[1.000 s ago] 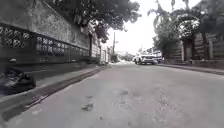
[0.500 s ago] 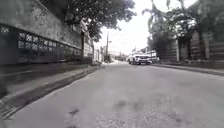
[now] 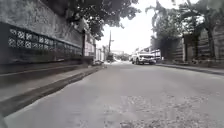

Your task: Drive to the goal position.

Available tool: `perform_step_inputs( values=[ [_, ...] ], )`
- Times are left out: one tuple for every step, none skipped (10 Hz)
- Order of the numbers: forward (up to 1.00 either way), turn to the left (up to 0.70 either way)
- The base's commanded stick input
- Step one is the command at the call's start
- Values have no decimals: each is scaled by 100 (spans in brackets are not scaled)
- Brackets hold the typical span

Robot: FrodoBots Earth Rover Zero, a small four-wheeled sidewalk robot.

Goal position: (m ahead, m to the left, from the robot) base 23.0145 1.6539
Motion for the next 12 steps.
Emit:
perform_step_inputs(
  values=[
    [100,2],
    [100,2],
    [100,2],
    [100,0],
    [100,-10],
    [100,-12],
    [100,1],
    [100,2],
    [100,2],
    [100,2],
    [100,2],
    [100,2]
  ],
)
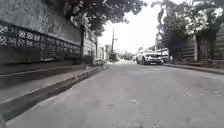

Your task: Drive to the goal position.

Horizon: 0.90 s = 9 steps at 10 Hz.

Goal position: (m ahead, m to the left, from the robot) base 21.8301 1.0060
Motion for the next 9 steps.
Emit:
perform_step_inputs(
  values=[
    [100,2],
    [100,2],
    [100,-7],
    [100,-21],
    [100,-17],
    [100,1],
    [100,2],
    [100,2],
    [100,2]
  ],
)
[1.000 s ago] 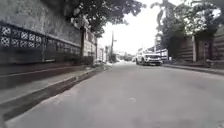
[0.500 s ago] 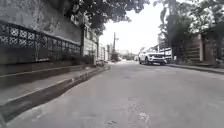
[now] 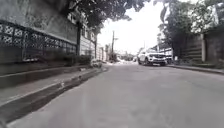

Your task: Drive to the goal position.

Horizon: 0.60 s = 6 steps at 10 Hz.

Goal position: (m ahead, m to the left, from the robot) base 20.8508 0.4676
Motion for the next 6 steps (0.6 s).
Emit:
perform_step_inputs(
  values=[
    [100,2],
    [100,2],
    [100,-1],
    [100,2],
    [100,2],
    [100,2]
  ],
)
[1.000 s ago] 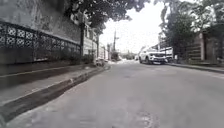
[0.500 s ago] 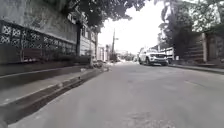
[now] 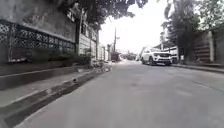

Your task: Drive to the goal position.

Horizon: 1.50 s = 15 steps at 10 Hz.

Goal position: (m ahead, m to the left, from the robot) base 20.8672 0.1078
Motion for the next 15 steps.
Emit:
perform_step_inputs(
  values=[
    [100,2],
    [100,2],
    [100,2],
    [100,2],
    [100,2],
    [100,2],
    [100,2],
    [100,2],
    [100,2],
    [100,2],
    [100,2],
    [100,1],
    [100,-12],
    [100,-20],
    [100,-21]
  ],
)
